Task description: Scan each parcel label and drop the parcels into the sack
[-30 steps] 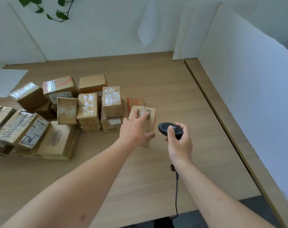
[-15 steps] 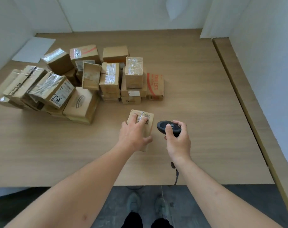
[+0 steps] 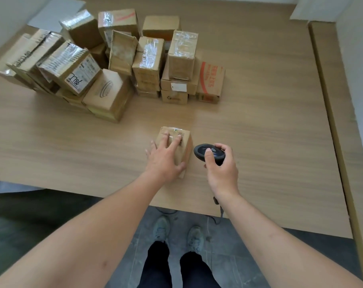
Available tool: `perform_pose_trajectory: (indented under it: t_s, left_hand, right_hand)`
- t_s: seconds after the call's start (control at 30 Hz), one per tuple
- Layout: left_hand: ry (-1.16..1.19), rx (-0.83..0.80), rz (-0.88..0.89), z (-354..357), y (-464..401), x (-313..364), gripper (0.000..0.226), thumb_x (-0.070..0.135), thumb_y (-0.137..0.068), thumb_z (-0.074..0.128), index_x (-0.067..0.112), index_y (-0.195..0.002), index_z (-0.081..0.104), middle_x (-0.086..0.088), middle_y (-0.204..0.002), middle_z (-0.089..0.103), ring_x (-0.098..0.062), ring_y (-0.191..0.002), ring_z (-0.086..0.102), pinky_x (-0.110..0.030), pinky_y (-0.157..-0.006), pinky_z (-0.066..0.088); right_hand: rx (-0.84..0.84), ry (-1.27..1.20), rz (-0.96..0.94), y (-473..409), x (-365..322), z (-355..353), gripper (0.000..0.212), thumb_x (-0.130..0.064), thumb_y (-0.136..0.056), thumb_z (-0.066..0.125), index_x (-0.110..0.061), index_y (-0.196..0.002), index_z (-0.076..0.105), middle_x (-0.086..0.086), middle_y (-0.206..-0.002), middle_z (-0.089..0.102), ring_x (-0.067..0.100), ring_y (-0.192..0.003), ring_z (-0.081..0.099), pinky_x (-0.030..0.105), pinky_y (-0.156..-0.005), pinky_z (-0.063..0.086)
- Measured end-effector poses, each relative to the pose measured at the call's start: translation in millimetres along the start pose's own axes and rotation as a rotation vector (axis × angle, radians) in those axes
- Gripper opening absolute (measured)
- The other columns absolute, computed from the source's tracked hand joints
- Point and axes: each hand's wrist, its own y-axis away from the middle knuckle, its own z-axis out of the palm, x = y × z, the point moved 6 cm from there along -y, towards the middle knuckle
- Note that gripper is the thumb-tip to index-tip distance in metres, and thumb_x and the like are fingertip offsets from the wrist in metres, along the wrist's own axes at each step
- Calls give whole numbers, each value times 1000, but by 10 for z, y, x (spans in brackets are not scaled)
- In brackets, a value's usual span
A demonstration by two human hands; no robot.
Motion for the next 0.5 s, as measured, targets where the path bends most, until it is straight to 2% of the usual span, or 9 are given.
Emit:
perform_pose_trajectory:
  t_s: [0.1, 0.17, 0.23, 0.3, 0.33, 0.4, 0.47, 0.5]
  left_hand:
    - [198, -12, -38, -62, 89, -204, 92, 49, -96, 65, 46, -165, 5, 3, -176, -3, -42, -160, 5, -57, -127, 18]
    - [270, 10, -53, -161, 161, -315, 89, 42, -101, 60, 43, -166, 0, -2, -174, 11, -33, -157, 22, -49, -125, 29]
    - [295, 64, -72, -291, 239, -415, 84, 30, -105, 56, 41, -167, -1, -4, -163, 32, -28, -141, 44, -45, -115, 41]
    - [282, 102, -98, -396, 267, -526, 76, 23, -107, 52, 43, -166, 9, -5, -153, 39, -27, -134, 49, -43, -109, 45]
    - [254, 111, -124, -421, 260, -586, 69, 25, -107, 51, 43, -165, 18, -6, -154, 37, -30, -137, 47, -44, -109, 43]
    - [141, 107, -219, -453, 255, -685, 63, 46, -104, 54, 46, -162, 29, -11, -163, 27, -36, -142, 40, -46, -112, 39]
    - [-33, 73, -297, -459, 260, -720, 81, 73, -90, 60, 53, -160, 24, -15, -162, 22, -39, -140, 37, -48, -114, 38]
    - [-94, 62, -305, -454, 258, -713, 93, 80, -82, 64, 55, -160, 19, -16, -157, 25, -39, -136, 39, -48, -112, 39]
  right_hand:
    - [-25, -4, -14, 15, -73, 32, 48, -73, -78, 56, -47, -118, 59, -19, -107, 74, 17, -98, 77, 48, -94, 60]
    - [-42, -8, -12, 35, -103, 70, 47, -73, -78, 56, -49, -117, 59, -20, -107, 74, 17, -98, 77, 49, -93, 61]
    - [-59, -18, -11, 79, -134, 117, 46, -73, -77, 57, -49, -116, 59, -20, -106, 74, 17, -98, 77, 49, -92, 62]
    - [-70, -26, -14, 106, -159, 169, 47, -73, -77, 57, -48, -117, 59, -19, -106, 74, 17, -98, 77, 49, -93, 61]
    - [-71, -30, -16, 109, -170, 192, 46, -71, -78, 58, -48, -117, 60, -19, -106, 74, 18, -98, 77, 49, -93, 61]
    - [-67, -34, -25, 100, -183, 238, 36, -63, -87, 64, -45, -119, 60, -17, -107, 74, 17, -99, 77, 48, -94, 61]
    - [-51, -35, -39, 86, -186, 271, 25, -49, -98, 68, -42, -121, 60, -16, -107, 73, 17, -100, 76, 46, -95, 61]
    - [-42, -34, -46, 84, -187, 285, 23, -45, -100, 68, -40, -122, 60, -16, -107, 73, 16, -100, 76, 46, -95, 61]
